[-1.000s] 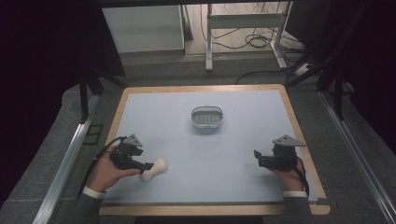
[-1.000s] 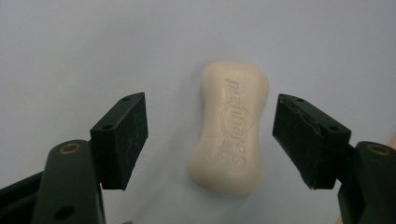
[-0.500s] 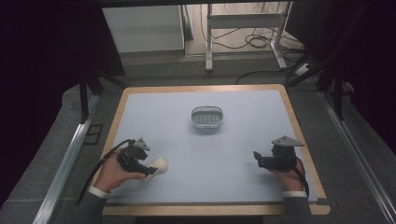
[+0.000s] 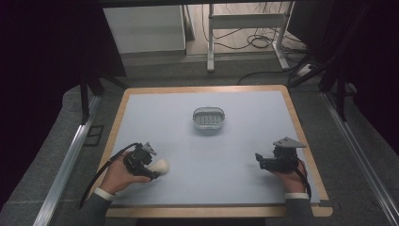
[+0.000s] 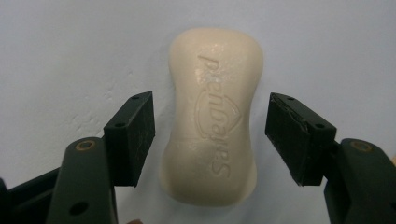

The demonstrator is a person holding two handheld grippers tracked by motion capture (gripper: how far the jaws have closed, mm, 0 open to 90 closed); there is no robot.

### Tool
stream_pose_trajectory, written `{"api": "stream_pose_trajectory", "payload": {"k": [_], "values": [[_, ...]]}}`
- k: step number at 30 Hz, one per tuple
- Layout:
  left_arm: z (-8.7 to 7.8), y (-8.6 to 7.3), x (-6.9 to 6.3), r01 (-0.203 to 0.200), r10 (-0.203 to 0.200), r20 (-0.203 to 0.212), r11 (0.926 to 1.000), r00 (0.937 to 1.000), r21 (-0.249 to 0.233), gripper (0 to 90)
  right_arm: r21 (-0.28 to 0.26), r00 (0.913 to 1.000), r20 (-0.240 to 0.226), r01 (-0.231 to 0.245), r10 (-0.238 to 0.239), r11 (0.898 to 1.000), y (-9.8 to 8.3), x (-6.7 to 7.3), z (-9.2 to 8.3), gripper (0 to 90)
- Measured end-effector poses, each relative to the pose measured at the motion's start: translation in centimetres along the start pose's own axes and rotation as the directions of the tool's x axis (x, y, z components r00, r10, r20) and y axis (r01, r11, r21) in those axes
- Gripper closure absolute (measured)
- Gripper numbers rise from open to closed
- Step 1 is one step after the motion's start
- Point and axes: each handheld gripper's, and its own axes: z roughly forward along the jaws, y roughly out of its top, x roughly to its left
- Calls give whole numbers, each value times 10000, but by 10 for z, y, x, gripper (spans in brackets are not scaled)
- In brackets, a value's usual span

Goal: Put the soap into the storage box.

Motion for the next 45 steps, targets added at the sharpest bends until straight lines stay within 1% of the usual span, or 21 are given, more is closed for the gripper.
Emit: {"api": "stream_pose_trajectory", "payload": {"k": [2,4,9,11,12,16,19,21,23,29,31,33,36,37,40,43,45], "values": [[1,0,0,-5,5,-36,10000,10000,35,339,0,10000,3,5,-5,10000,0,0,0,87],[6,1,0,-30,32,-127,9998,9999,180,358,37,10000,-28,-16,16,10000,0,0,0,87],[10,2,-1,-91,92,-20,9991,10000,413,443,30,10000,-4,-18,18,10000,0,0,0,87],[10,2,-1,-159,161,-49,9988,9999,460,486,29,10000,3,-27,27,10000,0,-1,0,87],[10,2,-1,-159,161,-49,9988,9999,460,493,20,10000,13,-32,32,10000,0,-1,0,87],[10,3,-3,-189,196,-140,9985,9997,505,496,43,10000,23,-21,21,10000,0,0,0,87],[10,3,-5,-352,365,-274,9983,9990,469,497,45,10000,45,-18,18,10000,0,0,1,87],[9,3,-5,-359,372,-265,9982,9990,471,498,46,10000,54,-22,22,10000,0,0,1,87],[6,3,-3,-357,365,-188,9985,9992,418,498,55,10000,71,-21,21,10000,0,0,1,87],[-1,4,-1,-339,348,-260,9988,9991,353,498,63,9999,99,20,-20,10000,-1,0,1,87],[-5,6,2,-329,335,-171,9989,9993,342,498,26,9999,129,43,-43,10000,0,1,1,87],[-7,7,4,-306,313,-193,9990,9993,311,498,25,9999,124,45,-45,10000,0,1,1,87],[-9,8,6,-260,264,-198,9995,9995,203,498,33,9999,117,28,-29,10000,0,1,1,87],[-11,9,7,-238,240,-135,9997,9996,115,498,22,9999,118,2,-2,10000,0,0,1,87],[-11,11,8,-267,267,-169,9996,9995,3,498,23,9999,139,-9,9,10000,-1,0,1,87],[-11,17,10,-271,269,-126,9995,9996,-165,498,81,9999,127,12,-13,10000,-1,0,3,87],[-12,19,11,-296,294,-113,9994,9995,-161,498,84,9999,124,37,-38,10000,-1,1,3,87]]}}
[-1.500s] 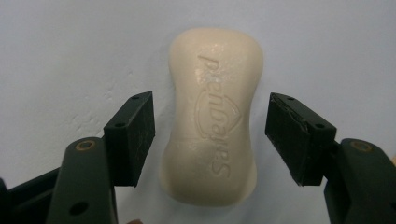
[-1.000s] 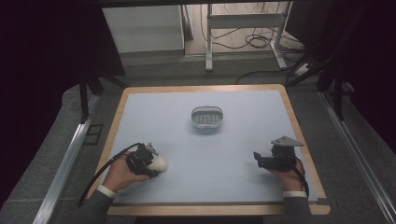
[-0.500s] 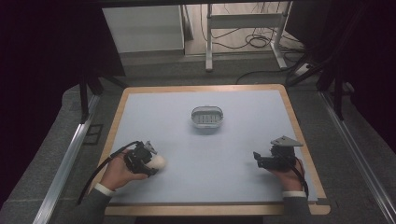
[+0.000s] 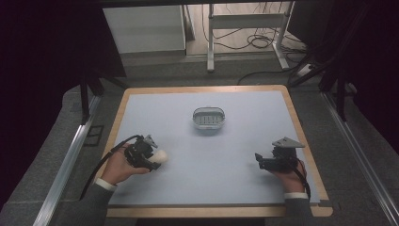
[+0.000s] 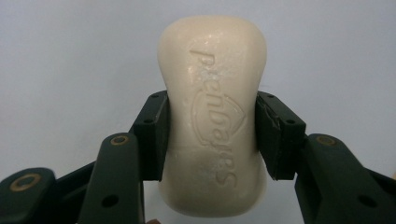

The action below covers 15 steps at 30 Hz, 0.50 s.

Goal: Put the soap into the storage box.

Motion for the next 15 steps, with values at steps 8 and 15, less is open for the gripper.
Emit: {"api": "stream_pose_trajectory", "payload": {"k": [8,15], "values": [[-4,17,7,-112,111,-68,9998,9999,-152,498,29,10000,33,-32,32,10000,0,-1,1,87],[-1,28,8,-215,215,-5,9997,9998,-99,498,49,10000,55,-65,65,10000,-1,-2,1,87]]}}
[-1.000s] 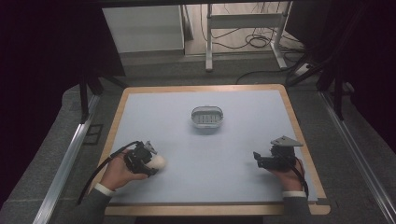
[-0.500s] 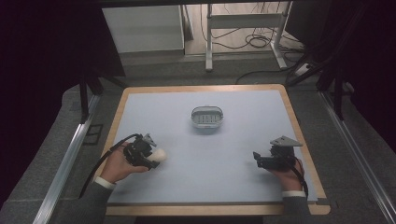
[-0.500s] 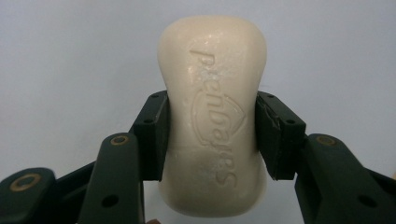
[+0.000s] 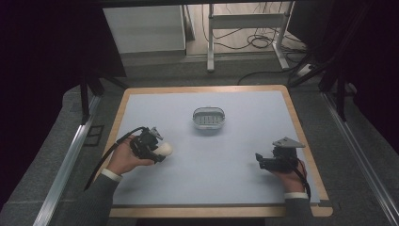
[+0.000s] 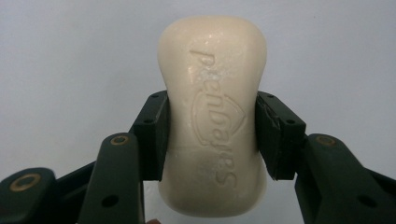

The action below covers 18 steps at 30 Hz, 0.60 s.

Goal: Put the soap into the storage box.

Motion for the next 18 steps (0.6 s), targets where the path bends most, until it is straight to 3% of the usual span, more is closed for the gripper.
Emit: {"api": "stream_pose_trajectory", "payload": {"k": [18], "values": [[4,15,15,131,-132,100,9999,9999,91,498,125,10000,46,25,-25,9999,-1,0,2,87]]}}
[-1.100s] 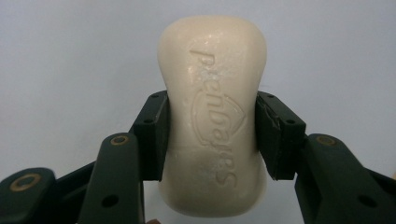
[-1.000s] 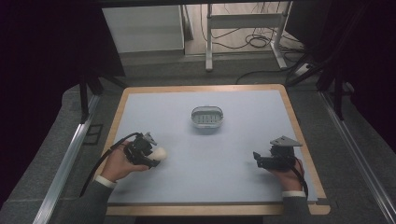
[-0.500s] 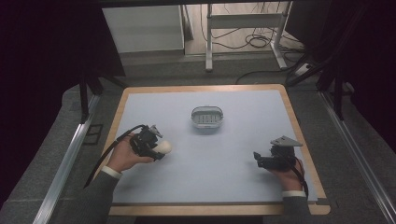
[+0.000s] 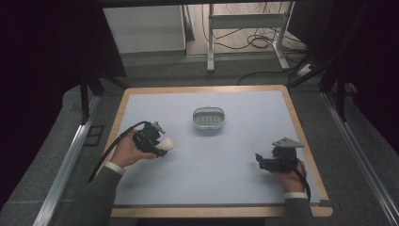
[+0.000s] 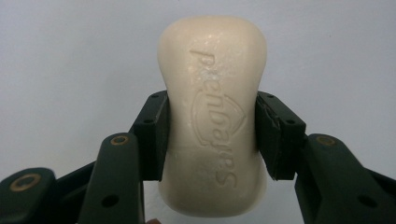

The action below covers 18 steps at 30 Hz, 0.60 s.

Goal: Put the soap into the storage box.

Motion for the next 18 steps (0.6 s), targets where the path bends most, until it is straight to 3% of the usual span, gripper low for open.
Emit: {"api": "stream_pose_trajectory", "payload": {"k": [18], "values": [[3,15,22,239,-240,49,9997,9997,93,498,146,10000,-7,65,-65,9999,-1,1,4,87]]}}
